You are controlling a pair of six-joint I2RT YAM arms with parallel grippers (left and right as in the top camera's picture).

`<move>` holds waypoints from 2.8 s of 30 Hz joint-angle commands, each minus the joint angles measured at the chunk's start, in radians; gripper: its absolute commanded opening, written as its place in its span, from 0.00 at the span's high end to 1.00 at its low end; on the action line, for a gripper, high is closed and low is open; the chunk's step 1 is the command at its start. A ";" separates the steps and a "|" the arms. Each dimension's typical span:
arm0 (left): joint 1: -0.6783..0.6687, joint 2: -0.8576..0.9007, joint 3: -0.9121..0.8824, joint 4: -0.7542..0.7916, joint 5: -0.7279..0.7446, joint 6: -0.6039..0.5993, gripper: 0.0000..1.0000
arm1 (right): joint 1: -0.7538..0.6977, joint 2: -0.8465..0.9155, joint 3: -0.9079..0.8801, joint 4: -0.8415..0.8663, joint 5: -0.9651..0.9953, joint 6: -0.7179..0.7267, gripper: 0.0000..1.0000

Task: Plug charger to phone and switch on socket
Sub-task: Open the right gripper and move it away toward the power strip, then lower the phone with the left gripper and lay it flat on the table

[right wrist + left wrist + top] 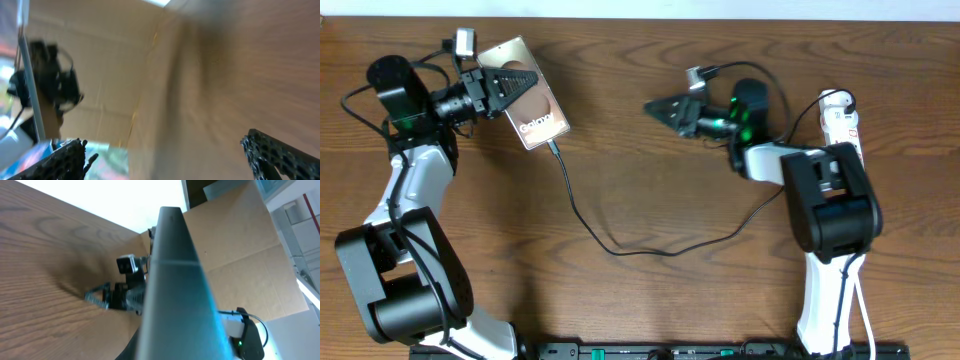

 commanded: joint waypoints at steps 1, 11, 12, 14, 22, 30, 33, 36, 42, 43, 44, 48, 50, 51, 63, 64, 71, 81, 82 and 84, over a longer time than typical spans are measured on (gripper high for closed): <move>-0.015 0.000 -0.002 0.008 -0.018 0.024 0.93 | -0.079 -0.090 0.051 -0.151 0.047 -0.128 0.01; -0.042 0.000 -0.002 -0.220 -0.079 0.208 0.93 | -0.065 -0.510 0.138 -1.072 0.598 -0.543 0.01; -0.055 0.000 -0.002 -0.303 -0.105 0.273 0.92 | -0.052 -0.554 0.138 -1.143 0.681 -0.543 0.01; -0.080 0.000 -0.002 -0.442 -0.175 0.372 0.93 | -0.031 -0.617 0.137 -1.247 0.789 -0.543 0.01; -0.227 0.001 -0.002 -0.800 -0.533 0.606 0.92 | 0.040 -0.686 0.126 -1.488 0.896 -0.543 0.01; -0.375 0.022 -0.002 -0.861 -0.714 0.612 0.93 | 0.053 -0.686 0.114 -1.489 0.895 -0.512 0.01; -0.403 0.032 -0.002 -0.865 -0.714 0.607 0.93 | 0.062 -0.685 0.113 -1.492 0.895 -0.512 0.01; -0.412 0.054 -0.002 -0.867 -0.713 0.588 0.93 | 0.072 -0.684 0.112 -1.491 0.895 -0.512 0.01; -0.412 0.146 -0.002 -0.867 -0.708 0.529 0.93 | 0.076 -0.682 0.109 -1.492 0.895 -0.513 0.01; -0.412 0.163 -0.002 -0.867 -0.709 0.520 0.93 | 0.076 -0.682 0.109 -1.492 0.895 -0.513 0.01; -0.412 0.176 -0.002 -0.867 -0.709 0.520 0.93 | 0.076 -0.682 0.109 -1.492 0.895 -0.513 0.01; -0.412 0.223 -0.002 -0.867 -0.709 0.520 0.93 | 0.076 -0.682 0.108 -1.492 0.895 -0.513 0.01; -0.412 0.240 -0.002 -0.867 -0.709 0.520 0.93 | 0.076 -0.682 0.108 -1.492 0.895 -0.513 0.01; -0.412 0.243 -0.002 -0.868 -0.709 0.520 0.93 | 0.076 -0.682 0.108 -1.492 0.895 -0.513 0.01; -0.411 0.245 -0.002 -0.884 -0.710 0.518 0.79 | 0.076 -0.682 0.107 -1.493 0.895 -0.513 0.01; -0.411 0.245 -0.002 -0.886 -0.710 0.518 0.72 | 0.076 -0.682 0.107 -1.493 0.896 -0.513 0.01; -0.410 0.245 -0.002 -0.907 -0.710 0.518 0.50 | 0.076 -0.682 0.102 -1.492 0.896 -0.513 0.01; -0.410 0.245 -0.002 -1.029 -0.896 0.517 0.44 | 0.076 -0.682 0.101 -1.492 0.896 -0.513 0.01; -0.410 0.245 -0.002 -1.047 -0.924 0.517 0.44 | 0.076 -0.682 0.101 -1.492 0.896 -0.513 0.01; -0.411 0.245 -0.002 -1.087 -1.005 0.517 0.43 | 0.076 -0.682 0.101 -1.492 0.896 -0.513 0.01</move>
